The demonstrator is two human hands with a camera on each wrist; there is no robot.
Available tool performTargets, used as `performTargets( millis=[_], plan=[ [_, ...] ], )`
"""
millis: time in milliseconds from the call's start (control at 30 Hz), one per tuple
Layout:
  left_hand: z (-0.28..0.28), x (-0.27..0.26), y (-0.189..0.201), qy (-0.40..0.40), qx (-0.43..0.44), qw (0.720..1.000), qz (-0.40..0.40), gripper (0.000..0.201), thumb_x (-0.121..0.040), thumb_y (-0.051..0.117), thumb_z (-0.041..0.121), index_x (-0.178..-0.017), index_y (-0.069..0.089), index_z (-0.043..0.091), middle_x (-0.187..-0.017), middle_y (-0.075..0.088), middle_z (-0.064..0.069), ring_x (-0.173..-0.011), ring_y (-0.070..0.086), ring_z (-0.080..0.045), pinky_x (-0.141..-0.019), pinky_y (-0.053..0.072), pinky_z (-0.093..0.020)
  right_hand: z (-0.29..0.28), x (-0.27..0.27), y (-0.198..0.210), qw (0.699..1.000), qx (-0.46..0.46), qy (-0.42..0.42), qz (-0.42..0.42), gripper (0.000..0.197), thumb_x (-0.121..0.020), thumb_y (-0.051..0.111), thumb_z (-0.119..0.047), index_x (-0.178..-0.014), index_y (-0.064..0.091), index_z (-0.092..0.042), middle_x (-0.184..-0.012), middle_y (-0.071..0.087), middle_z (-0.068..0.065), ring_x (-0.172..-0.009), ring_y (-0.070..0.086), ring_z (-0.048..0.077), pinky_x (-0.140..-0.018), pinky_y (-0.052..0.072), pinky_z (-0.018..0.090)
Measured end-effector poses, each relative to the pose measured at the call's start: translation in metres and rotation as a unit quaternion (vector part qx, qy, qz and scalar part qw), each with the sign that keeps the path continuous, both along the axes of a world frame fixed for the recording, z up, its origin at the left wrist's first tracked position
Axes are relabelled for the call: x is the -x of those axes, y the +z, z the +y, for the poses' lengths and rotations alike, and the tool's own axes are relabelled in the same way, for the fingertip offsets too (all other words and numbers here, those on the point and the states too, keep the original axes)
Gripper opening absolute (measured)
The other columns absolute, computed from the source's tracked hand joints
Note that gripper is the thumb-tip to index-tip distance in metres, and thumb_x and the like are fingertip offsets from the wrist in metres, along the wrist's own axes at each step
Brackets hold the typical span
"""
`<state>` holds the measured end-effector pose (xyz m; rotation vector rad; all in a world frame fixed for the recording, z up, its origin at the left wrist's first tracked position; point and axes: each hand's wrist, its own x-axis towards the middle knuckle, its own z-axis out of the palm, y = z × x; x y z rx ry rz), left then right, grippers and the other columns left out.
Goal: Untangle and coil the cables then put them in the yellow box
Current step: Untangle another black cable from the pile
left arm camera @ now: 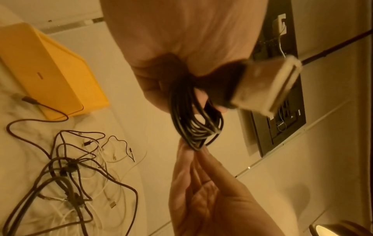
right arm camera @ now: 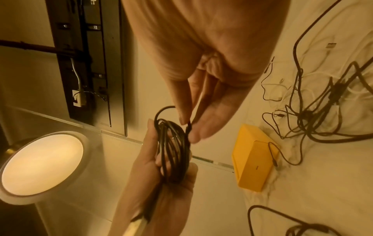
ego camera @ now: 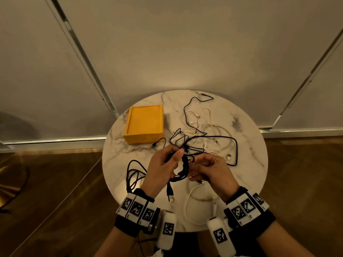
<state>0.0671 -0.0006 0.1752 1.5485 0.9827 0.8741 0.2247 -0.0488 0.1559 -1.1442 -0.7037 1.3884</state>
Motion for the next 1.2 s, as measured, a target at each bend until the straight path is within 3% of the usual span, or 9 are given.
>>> performTargets(
  millis=[100,233,433,633,733,833,967,1067,1200],
  plan=[
    [-0.006,0.0,-0.002,-0.008,-0.004,1.0,-0.001,0.021,-0.096,0.052,0.027,-0.078,0.056,0.016,-0.052,0.042,0.009,-0.042,0.037,-0.006,-0.042,0.037,-0.025,-0.001,0.003,-0.005,0.998,0.015,0.0,0.063,0.011,-0.074,0.068,-0.002,-0.084,0.066,-0.001,-0.073,0.072,0.015,-0.058,0.069,0.021,-0.053,0.057,0.028],
    [-0.009,0.0,0.002,0.001,0.016,0.999,-0.044,0.026,-0.089,0.05,0.036,-0.076,0.053,0.014,-0.052,0.038,0.012,-0.042,0.034,-0.004,-0.04,0.031,-0.018,-0.002,0.008,-0.008,0.985,0.013,0.082,0.148,0.02,-0.069,0.077,-0.009,-0.086,0.071,-0.002,-0.09,0.072,0.019,-0.08,0.072,0.028,-0.072,0.058,0.036],
    [-0.006,-0.001,0.006,0.049,-0.01,0.997,-0.067,0.028,-0.096,0.051,0.032,-0.071,0.05,0.019,-0.049,0.036,0.01,-0.044,0.032,-0.006,-0.047,0.03,-0.02,0.0,0.014,0.006,0.978,-0.009,0.145,0.15,0.035,-0.079,0.056,-0.022,-0.092,0.069,0.007,-0.1,0.068,0.026,-0.094,0.067,0.033,-0.086,0.052,0.041],
    [-0.007,-0.001,0.01,0.04,-0.044,0.996,-0.071,0.023,-0.096,0.056,0.027,-0.079,0.059,0.012,-0.048,0.048,-0.007,-0.038,0.048,-0.017,-0.045,0.038,-0.025,0.005,0.021,0.019,0.978,-0.011,0.207,0.018,0.04,-0.086,0.048,-0.043,-0.07,0.065,-0.009,-0.076,0.061,0.011,-0.078,0.06,0.02,-0.076,0.042,0.037],
    [-0.011,0.004,0.004,0.065,-0.088,0.992,-0.056,0.014,-0.095,0.058,0.022,-0.087,0.064,0.013,-0.064,0.061,-0.012,-0.053,0.058,-0.012,-0.053,0.046,-0.022,0.009,0.025,0.021,0.969,0.009,0.242,-0.047,0.052,-0.088,0.05,-0.05,-0.062,0.06,-0.007,-0.076,0.059,0.013,-0.079,0.059,0.021,-0.077,0.045,0.032],
    [-0.009,0.015,-0.007,0.096,-0.125,0.987,-0.023,0.012,-0.095,0.058,0.021,-0.09,0.068,0.017,-0.074,0.066,-0.001,-0.068,0.062,-0.009,-0.064,0.048,-0.021,0.012,0.028,0.02,0.951,0.021,0.282,-0.126,0.035,-0.089,0.06,-0.035,-0.075,0.068,-0.004,-0.081,0.067,0.012,-0.081,0.063,0.02,-0.075,0.049,0.032],
    [0.0,0.029,-0.022,0.136,-0.106,0.985,-0.007,0.017,-0.095,0.057,0.027,-0.089,0.069,0.016,-0.073,0.066,0.002,-0.066,0.059,-0.009,-0.062,0.046,-0.025,0.012,0.041,0.012,0.936,0.023,0.266,-0.228,0.022,-0.091,0.062,-0.019,-0.104,0.068,-0.003,-0.1,0.073,0.009,-0.089,0.069,0.017,-0.076,0.05,0.033],
    [0.005,0.039,-0.031,0.18,-0.1,0.979,-0.01,0.016,-0.096,0.057,0.027,-0.085,0.066,0.018,-0.067,0.06,0.009,-0.063,0.054,-0.007,-0.059,0.043,-0.025,0.014,0.054,0.011,0.952,0.029,0.208,-0.223,0.024,-0.086,0.069,-0.02,-0.102,0.063,-0.003,-0.089,0.072,0.009,-0.069,0.069,0.02,-0.059,0.045,0.029],
    [0.004,0.049,-0.038,0.173,-0.123,0.977,0.036,0.016,-0.097,0.055,0.026,-0.084,0.063,0.019,-0.066,0.059,0.009,-0.063,0.055,-0.004,-0.058,0.041,-0.018,0.016,0.065,0.006,0.945,0.046,0.239,-0.218,0.024,-0.083,0.072,-0.012,-0.097,0.062,0.005,-0.069,0.068,0.019,-0.045,0.06,0.022,-0.041,0.038,0.018]
  ],
)
